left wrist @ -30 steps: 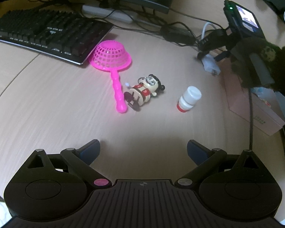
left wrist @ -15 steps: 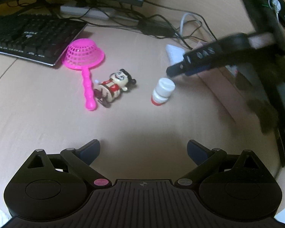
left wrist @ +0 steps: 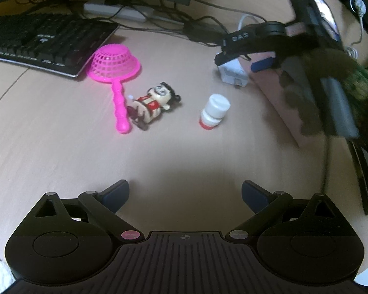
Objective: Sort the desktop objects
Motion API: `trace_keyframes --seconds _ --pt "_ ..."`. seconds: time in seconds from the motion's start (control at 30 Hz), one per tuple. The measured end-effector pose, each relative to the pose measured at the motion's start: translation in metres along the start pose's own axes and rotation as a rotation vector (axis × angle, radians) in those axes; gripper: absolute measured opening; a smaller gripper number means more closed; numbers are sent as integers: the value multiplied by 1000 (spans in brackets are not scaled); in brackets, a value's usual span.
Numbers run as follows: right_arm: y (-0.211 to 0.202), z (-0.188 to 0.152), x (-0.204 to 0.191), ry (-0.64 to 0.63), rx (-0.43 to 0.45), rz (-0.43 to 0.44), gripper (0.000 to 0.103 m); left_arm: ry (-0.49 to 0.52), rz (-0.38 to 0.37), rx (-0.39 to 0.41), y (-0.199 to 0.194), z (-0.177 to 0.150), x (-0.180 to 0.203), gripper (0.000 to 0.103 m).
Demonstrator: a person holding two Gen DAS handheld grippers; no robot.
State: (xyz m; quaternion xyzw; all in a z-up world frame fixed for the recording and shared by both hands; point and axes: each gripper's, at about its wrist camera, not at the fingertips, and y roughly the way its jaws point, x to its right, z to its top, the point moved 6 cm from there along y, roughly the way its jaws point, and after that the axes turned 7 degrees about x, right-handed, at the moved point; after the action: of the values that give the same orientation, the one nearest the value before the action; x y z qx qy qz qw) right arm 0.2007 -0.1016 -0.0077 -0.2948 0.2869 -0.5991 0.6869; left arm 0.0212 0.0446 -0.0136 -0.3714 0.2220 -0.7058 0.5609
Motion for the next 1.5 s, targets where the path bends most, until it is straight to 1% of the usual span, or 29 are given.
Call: trace_keyframes --seconds 0.07,0.2,0.27,0.3,0.37,0.43,0.47,0.5,0.57,0.6,0.63,0.67,0.77,0.8,0.83,0.87,0.93,1.0,1.03,1.1,1.13,1.17,1.2,1.27,1.3,1.33,1.4,1.47,1.5 --pt "13 5 -2 -24 -12 -40 80 -5 6 1 -2 -1 -4 101" --pt "30 9 -8 -134 -61 -118 78 -20 17 -1 -3 -2 -11 101" --pt "30 10 -11 -189 -66 -152 65 -21 16 2 -4 -1 -13 101" --pt "24 12 -13 -190 -50 -125 64 -22 16 5 -4 -1 -14 101" --pt "10 16 -16 -139 -33 -31 64 -31 15 10 -4 0 -16 101" --pt "6 20 -12 -64 -64 18 64 -41 13 9 -2 0 -18 101" --pt "8 19 -10 -31 -92 20 64 -44 11 9 -1 0 -19 101" --pt "13 19 -6 -7 -125 -5 65 -41 9 13 0 1 -18 101" --pt "20 22 1 -9 -146 -86 65 -46 -4 19 -1 2 -18 101" --pt "23 22 5 -8 -159 -105 65 -47 -7 21 -1 2 -18 101" --pt "27 23 6 -16 -166 -114 65 -48 -8 23 -1 2 -19 101" --pt "29 23 4 -29 -178 -113 68 -50 -5 22 -1 1 -20 101" --pt "36 25 2 -75 -206 -128 68 -54 -4 26 -1 1 -21 101" --pt "36 24 -1 -90 -211 -121 66 -57 -4 26 -1 1 -22 101" --pt "36 21 -5 -93 -222 -97 53 -59 -5 27 -1 1 -22 101" --pt "33 18 -9 -89 -224 -67 49 -58 -5 27 -1 1 -22 101" --pt "28 11 -21 -112 -228 -35 48 -56 -7 26 -1 1 -20 101" --pt "15 -2 -31 -119 -233 12 48 -48 -11 25 0 2 -17 101" --pt "8 -9 -35 -108 -241 52 48 -42 -14 26 0 3 -15 101" --pt "-14 -24 -42 -47 -255 187 47 -32 -22 28 0 4 -10 101" --pt "-28 -28 -41 -17 -240 225 48 -25 -24 29 0 5 -7 101" --pt "-41 -30 -36 4 -201 234 53 -18 -27 31 0 6 -4 101" --pt "-59 -30 -28 7 -145 224 57 -13 -30 31 1 7 -1 101" --pt "-93 -32 -12 -4 -44 193 68 2 -35 29 3 8 7 101" --pt "-107 -36 -2 2 -22 195 70 11 -35 28 5 8 11 101" --pt "-118 -42 7 14 -24 208 70 21 -35 27 7 8 15 101" --pt "-128 -59 34 28 -72 230 70 37 -27 28 10 10 23 101" --pt "-130 -75 55 12 -114 219 70 50 -12 31 11 10 30 101" --pt "-130 -84 67 3 -125 197 70 56 -3 35 10 11 33 101"
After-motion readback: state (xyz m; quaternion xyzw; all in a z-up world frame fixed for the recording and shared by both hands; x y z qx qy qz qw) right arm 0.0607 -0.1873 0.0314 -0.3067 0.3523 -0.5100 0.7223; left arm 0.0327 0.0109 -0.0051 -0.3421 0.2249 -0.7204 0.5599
